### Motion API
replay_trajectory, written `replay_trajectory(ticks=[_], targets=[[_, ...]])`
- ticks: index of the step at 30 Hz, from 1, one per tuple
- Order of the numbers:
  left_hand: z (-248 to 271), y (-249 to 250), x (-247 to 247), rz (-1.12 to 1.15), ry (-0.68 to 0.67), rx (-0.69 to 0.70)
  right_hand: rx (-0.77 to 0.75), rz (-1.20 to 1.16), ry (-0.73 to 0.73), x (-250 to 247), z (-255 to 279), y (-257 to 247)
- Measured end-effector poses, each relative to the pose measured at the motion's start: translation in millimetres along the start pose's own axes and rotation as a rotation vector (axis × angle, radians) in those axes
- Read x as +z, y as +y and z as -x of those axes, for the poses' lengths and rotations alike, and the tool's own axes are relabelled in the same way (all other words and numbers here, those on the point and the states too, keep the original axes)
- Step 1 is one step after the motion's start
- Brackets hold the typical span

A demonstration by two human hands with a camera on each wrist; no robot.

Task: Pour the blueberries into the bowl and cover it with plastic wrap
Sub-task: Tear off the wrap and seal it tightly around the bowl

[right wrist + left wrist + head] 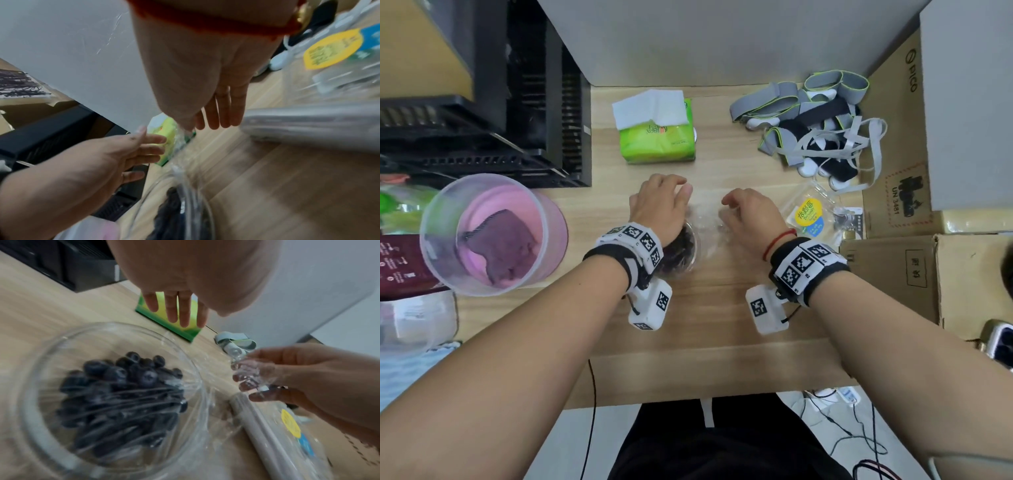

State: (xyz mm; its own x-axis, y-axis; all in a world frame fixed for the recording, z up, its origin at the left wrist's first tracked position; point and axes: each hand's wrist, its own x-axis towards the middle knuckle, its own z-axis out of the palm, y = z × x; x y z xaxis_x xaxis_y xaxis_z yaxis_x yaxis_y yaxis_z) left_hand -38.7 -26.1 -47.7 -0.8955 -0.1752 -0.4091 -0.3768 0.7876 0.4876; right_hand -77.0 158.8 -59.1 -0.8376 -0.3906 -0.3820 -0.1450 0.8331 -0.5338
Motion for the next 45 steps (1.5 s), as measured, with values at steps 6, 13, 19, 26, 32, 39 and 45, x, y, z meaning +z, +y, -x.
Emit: replay_trajectory(ticks=[6,13,19,26,32,39,45], targets=[[17.9,-46.6,-9.1,0.09,-0.012,-0.24,0.158,-0.146,-0.222,9.4,0.4,-29.5],[37.0,-72.2,0.0,0.269,-0.117,-0.338,0.229,-0.223,-0.233,30.6,0.8,-23.4],[42.1,-81.0,11.1,0.385,-0.004,-0.331,0.343,-0.489,-0.122,42.1,7.1,-20.4],[42.0,-83.7,15.7,0.407,0.077,-0.326,0.526,-0.71,-0.113,59.7,6.1,-17.8],[39.8,-86.0,18.3,0.398,0.038,-0.308,0.567,-0.544,-0.201,58.4,2.4,-22.0],[37.5,-82.9,17.9,0.411,-0.019,-0.3,0.393,-0.231,-0.109,47.3,-3.2,-18.2],[32.5,-83.1,10.9,0.475,-0.097,-0.194,0.358,-0.447,-0.207,37.2,-19.9,-35.7]])
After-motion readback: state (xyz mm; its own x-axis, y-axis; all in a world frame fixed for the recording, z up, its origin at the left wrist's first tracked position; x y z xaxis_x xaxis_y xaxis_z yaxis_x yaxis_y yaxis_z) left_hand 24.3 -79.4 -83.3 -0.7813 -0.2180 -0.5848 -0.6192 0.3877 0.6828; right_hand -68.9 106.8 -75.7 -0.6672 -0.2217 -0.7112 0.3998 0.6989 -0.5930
